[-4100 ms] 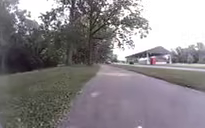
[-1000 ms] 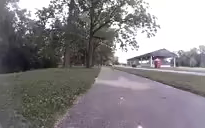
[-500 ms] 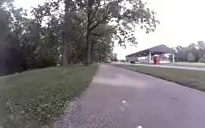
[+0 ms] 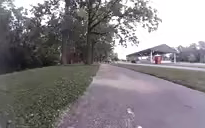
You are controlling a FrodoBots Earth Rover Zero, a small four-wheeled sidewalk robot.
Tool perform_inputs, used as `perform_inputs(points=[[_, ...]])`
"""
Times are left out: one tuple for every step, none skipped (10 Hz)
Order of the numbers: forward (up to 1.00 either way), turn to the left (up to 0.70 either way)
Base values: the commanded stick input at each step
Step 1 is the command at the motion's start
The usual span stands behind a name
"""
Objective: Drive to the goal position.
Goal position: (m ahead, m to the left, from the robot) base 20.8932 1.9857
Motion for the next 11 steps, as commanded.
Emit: perform_inputs(points=[[0.7, 0.0], [0.7, 0.0], [0.7, 0.0], [0.7, 0.0], [0.7, 0.0], [0.7, 0.0], [0.7, 0.0], [0.7, 0.0], [0.7, 0.0], [0.7, 0.0], [0.7, 0.0]])
